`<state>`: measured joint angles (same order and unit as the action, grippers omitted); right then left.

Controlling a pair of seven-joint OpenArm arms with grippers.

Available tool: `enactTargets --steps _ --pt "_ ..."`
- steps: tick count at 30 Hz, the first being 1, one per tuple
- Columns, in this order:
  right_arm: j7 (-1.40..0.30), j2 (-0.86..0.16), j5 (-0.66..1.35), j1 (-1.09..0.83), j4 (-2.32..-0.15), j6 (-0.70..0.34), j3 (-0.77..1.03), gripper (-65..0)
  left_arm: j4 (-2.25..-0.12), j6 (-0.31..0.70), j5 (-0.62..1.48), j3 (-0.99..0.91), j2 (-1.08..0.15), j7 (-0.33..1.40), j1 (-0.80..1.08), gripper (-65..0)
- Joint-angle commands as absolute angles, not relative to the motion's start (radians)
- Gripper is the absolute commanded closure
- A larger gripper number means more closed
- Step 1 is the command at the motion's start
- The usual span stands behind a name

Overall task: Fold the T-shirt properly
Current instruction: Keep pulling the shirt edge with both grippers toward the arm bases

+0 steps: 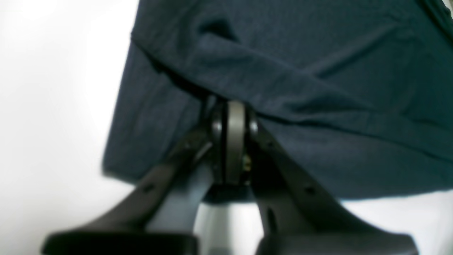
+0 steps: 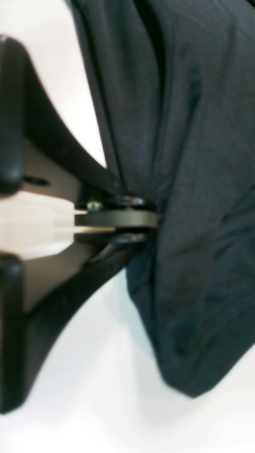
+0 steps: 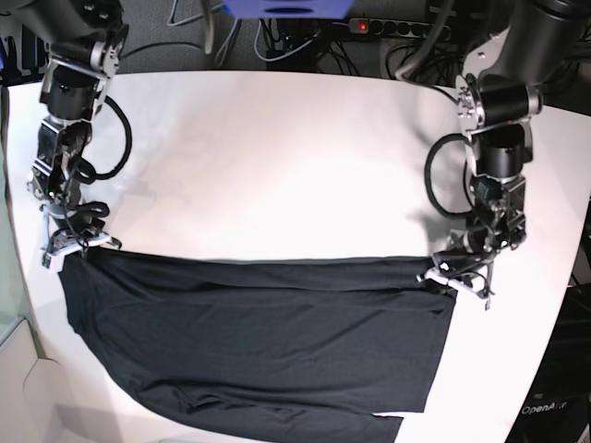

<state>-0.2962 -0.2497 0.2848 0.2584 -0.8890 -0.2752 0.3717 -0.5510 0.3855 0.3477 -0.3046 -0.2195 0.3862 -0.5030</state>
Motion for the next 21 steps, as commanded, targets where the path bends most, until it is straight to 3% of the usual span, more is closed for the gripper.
enactTargets --steps 1,7,15,21 --pt "-0.348 -0.26 0.262 0.239 -0.888 -0.269 0.372 -0.3 -0.558 0.361 0.325 -0.305 -0.24 0.417 -0.513 -1.5" --pt "-0.346 -0.243 0.263 0.14 -0.947 -0.271 0.374 -0.2 -0.558 0.366 0.326 -0.305 -0.266 0.417 -0.483 -1.5" --pt "-0.349 -0.173 0.26 -0.022 -1.294 -0.271 0.372 -0.2 -0.558 0.367 0.326 -0.305 -0.285 0.418 -0.469 -1.5" --pt "-0.367 -0.177 0.255 0.031 -1.374 -0.271 0.366 -0.4 -0.558 0.367 0.325 -0.305 -0.286 0.45 -0.469 -1.5"
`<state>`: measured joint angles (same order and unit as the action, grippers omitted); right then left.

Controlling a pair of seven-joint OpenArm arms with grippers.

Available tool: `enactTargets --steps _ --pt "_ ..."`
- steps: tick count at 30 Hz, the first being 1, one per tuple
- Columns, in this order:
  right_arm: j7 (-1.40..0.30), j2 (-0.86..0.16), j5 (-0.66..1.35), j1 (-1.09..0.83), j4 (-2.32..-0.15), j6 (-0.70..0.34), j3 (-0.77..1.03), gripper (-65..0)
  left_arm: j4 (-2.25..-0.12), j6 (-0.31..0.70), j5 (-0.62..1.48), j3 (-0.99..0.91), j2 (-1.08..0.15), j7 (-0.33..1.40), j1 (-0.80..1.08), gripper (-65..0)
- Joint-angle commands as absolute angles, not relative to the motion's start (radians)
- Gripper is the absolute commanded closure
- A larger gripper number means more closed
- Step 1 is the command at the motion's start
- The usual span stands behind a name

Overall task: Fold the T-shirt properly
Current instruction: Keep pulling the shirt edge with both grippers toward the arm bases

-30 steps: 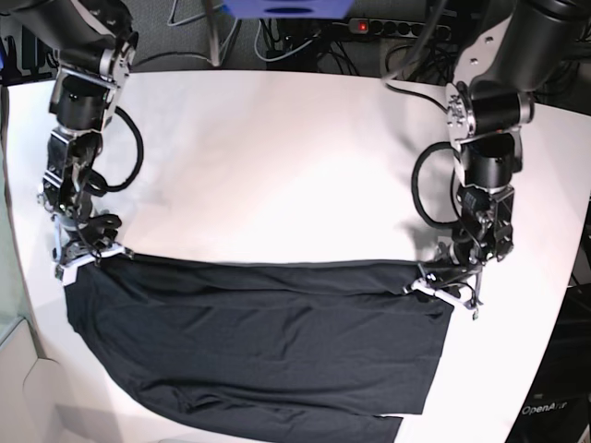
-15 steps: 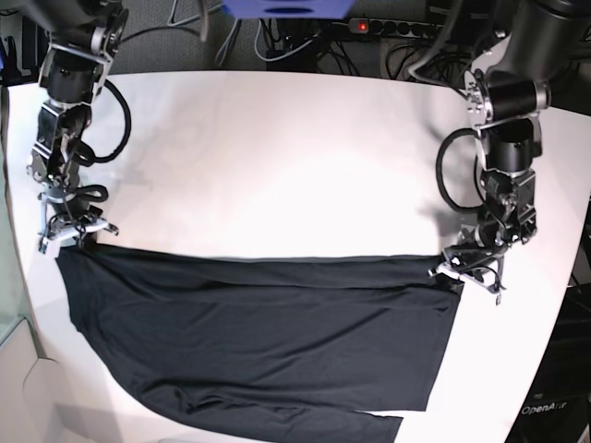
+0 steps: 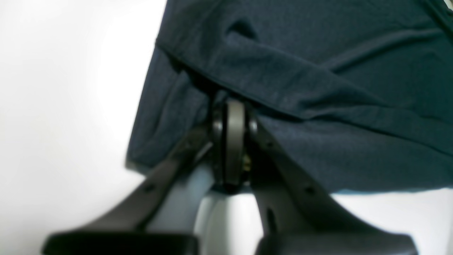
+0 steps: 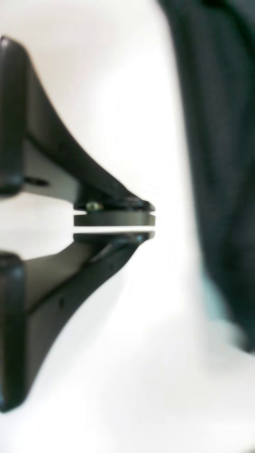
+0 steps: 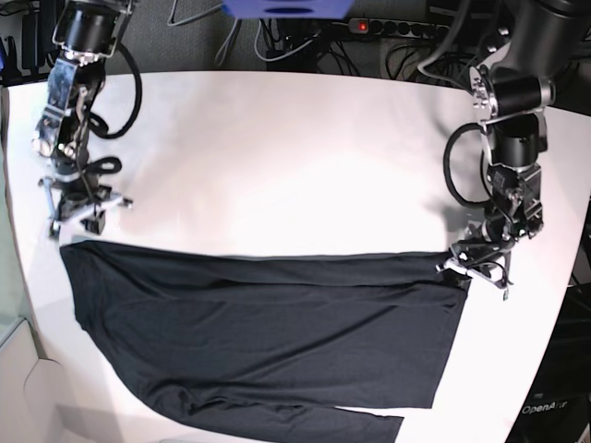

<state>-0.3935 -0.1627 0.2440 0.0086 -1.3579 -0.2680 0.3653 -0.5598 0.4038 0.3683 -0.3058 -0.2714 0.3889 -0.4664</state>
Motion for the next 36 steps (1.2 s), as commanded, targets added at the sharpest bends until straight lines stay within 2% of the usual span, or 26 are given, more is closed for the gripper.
enactTargets --steps 1,7,12,15,21,26,36 --pt "-0.383 -0.18 0.255 0.061 -1.359 -0.271 0.366 -0.3 -0.559 0.367 0.325 -0.305 -0.286 0.458 -0.47 -1.5" --pt "-0.432 -0.225 0.254 0.271 -1.152 -0.268 0.363 -0.3 -0.601 0.367 0.325 -0.305 -0.283 0.463 -0.47 -1.5" --pt "-0.392 -0.26 0.249 0.432 -0.877 -0.266 0.363 -0.3 -0.641 0.367 0.325 -0.305 -0.28 0.496 -0.469 -1.5" --pt "-0.351 -0.266 0.214 0.46 -0.799 -0.266 0.364 -0.3 -0.674 0.367 0.325 -0.305 -0.28 0.513 -0.469 -1.5" --pt "-0.341 -0.262 0.205 0.392 -0.802 -0.265 0.371 -0.3 -0.71 0.367 0.325 -0.303 -0.285 0.545 -0.455 -1.5" --pt "-0.341 -0.26 0.205 0.274 -0.892 -0.268 0.372 -0.3 -0.754 0.367 0.325 -0.303 -0.288 0.608 -0.435 -1.5" --pt "-0.348 -0.262 0.205 0.108 -1.009 -0.271 0.372 -0.3 -0.974 0.367 0.325 -0.303 -0.288 0.796 -0.344 -1.5"
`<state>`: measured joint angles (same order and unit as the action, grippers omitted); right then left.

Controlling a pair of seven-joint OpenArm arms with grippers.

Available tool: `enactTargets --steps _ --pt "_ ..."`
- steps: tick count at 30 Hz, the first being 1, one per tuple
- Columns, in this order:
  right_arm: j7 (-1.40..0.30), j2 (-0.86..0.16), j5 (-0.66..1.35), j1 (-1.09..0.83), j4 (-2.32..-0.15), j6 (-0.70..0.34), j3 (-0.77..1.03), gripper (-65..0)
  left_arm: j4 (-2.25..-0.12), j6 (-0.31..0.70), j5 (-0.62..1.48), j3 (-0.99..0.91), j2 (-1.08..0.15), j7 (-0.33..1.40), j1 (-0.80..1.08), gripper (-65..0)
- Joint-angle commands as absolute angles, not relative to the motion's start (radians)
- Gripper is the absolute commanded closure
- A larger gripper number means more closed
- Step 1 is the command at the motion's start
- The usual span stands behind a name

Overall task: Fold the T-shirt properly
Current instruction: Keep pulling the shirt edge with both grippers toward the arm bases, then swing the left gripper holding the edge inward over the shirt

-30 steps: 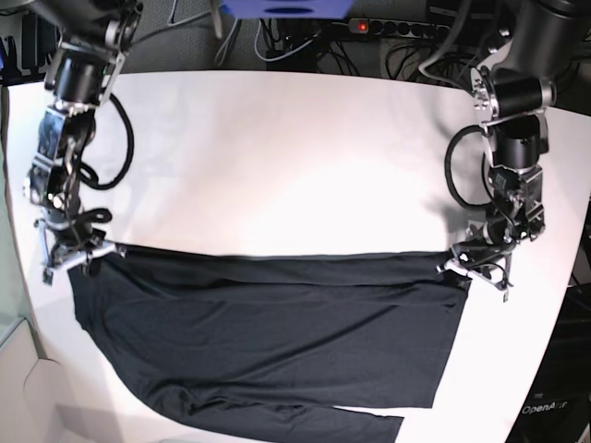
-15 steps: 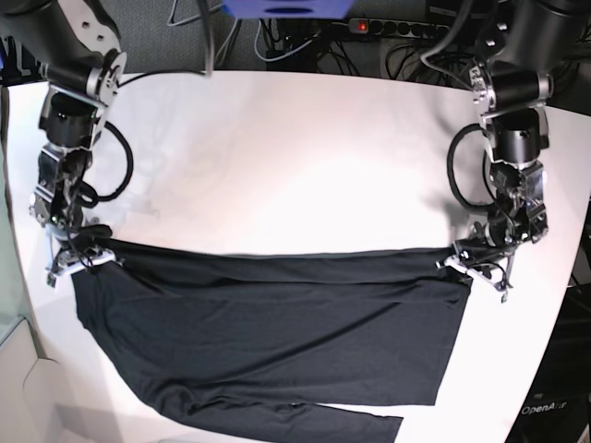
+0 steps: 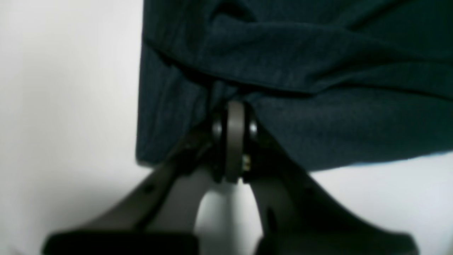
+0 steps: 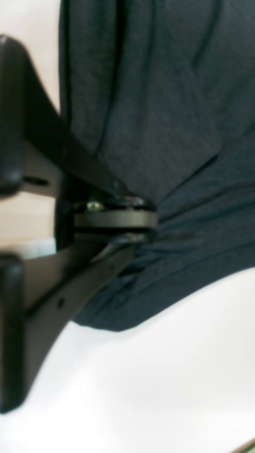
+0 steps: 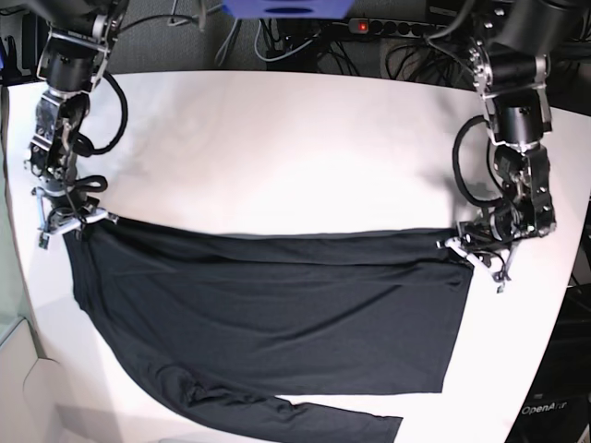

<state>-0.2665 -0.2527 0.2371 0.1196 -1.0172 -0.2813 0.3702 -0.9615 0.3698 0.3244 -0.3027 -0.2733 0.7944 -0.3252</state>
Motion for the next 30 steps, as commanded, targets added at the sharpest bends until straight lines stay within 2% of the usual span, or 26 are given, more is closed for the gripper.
enactTargets --steps 1,7,12,18,30 --pt "-0.348 -0.262 0.205 0.091 -1.017 -0.271 0.372 -0.3 -1.004 0.367 0.325 -0.303 -0.288 0.816 -0.331 -1.5" --pt "-0.343 -0.263 0.206 -0.008 -1.032 -0.278 0.386 -0.2 -1.139 0.367 0.325 -0.305 -0.306 0.905 -0.252 -1.5" --pt "-0.343 -0.26 0.206 -0.07 -1.032 -0.387 0.483 -0.2 -1.193 0.367 0.325 -0.305 -0.329 0.944 -0.191 -1.5" --pt "-0.34 -0.248 0.205 -0.15 -1.041 -0.452 0.553 -0.2 -1.287 0.369 0.325 -0.306 -0.338 0.978 -0.099 -1.5" --pt "-0.338 -0.14 0.203 -0.367 -1.388 -0.452 0.565 -0.2 -1.557 0.369 0.328 -0.312 -0.337 1.122 0.088 -1.4"
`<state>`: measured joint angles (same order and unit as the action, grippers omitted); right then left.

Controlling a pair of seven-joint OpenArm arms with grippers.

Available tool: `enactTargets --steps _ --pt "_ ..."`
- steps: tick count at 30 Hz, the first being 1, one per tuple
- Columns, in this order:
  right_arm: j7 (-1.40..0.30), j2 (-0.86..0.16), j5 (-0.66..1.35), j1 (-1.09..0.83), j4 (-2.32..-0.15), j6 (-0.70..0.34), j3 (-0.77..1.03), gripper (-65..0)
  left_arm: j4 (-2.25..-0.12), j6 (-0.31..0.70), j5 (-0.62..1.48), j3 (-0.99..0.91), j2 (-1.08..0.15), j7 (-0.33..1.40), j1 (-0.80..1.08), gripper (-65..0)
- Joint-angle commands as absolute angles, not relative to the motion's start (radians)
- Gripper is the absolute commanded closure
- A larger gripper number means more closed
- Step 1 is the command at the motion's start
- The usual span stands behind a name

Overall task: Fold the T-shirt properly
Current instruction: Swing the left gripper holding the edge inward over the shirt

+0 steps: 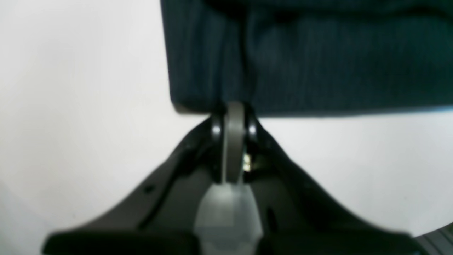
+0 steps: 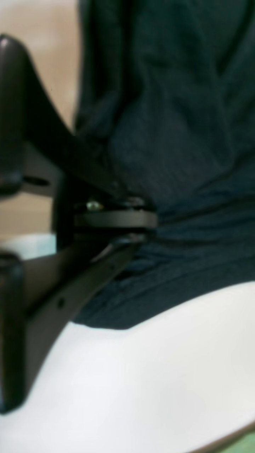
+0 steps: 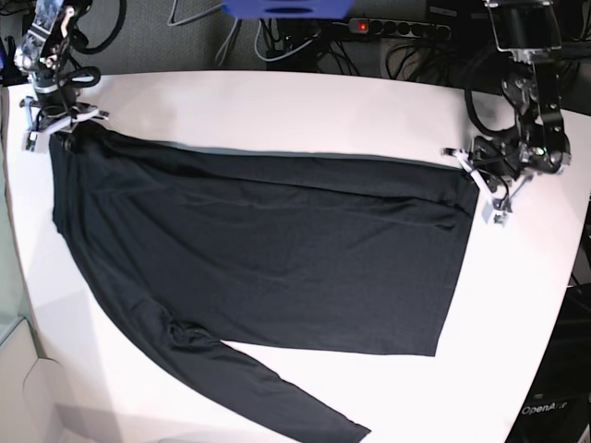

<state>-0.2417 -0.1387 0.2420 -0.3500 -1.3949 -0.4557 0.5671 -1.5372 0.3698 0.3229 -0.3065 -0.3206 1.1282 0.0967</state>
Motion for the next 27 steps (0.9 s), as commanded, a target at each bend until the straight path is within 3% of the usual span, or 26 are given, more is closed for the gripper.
enactTargets --steps 1,14,27 --pt "-0.338 -0.14 0.205 -0.38 -1.4 -0.452 0.565 -0.2 -1.581 0.369 0.326 -0.314 -0.338 1.13 0.107 -1.4" --pt "-0.302 -0.134 0.205 -0.409 -1.402 -0.453 0.568 -0.2 -1.73 0.369 0.329 -0.441 -0.366 1.167 0.252 -1.4" --pt "-0.292 -0.134 0.2 -0.406 -1.4 -0.453 0.567 -0.2 -1.61 0.357 0.315 -0.432 -0.228 1.141 -0.048 -1.4"
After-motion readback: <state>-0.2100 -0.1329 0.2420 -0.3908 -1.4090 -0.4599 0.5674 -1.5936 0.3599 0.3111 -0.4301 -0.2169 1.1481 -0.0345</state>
